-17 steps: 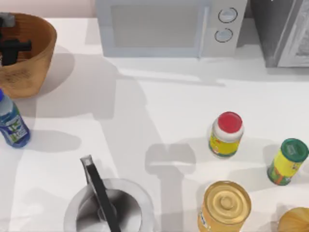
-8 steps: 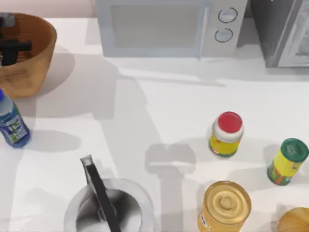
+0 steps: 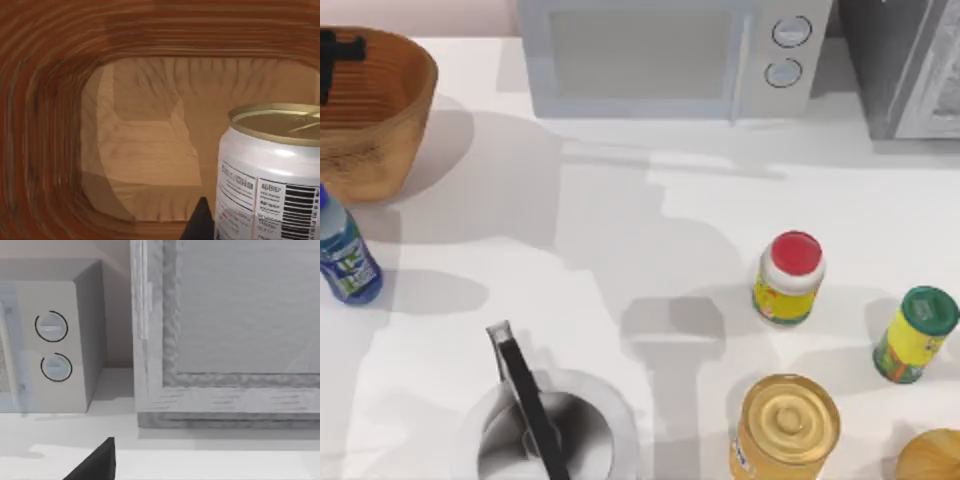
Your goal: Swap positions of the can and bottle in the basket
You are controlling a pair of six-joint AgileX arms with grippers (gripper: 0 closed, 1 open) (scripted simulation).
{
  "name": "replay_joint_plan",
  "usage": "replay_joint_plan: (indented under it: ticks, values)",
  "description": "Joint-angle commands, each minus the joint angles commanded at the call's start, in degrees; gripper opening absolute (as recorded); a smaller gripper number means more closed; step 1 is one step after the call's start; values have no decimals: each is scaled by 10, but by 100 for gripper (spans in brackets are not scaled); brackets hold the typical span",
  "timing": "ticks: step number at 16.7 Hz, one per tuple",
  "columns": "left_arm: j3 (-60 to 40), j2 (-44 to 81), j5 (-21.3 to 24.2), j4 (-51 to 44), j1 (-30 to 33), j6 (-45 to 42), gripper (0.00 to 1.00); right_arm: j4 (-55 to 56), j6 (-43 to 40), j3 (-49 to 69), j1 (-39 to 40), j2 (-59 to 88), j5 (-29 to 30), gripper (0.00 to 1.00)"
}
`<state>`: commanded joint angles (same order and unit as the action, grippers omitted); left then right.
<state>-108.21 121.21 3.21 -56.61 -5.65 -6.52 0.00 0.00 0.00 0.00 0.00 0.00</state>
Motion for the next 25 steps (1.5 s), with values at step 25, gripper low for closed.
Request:
replay_joint_plan:
  ticks: [25]
  values:
    - [1082,-1212,-32,566,57,65,0,0,0,0,0,0,0,100]
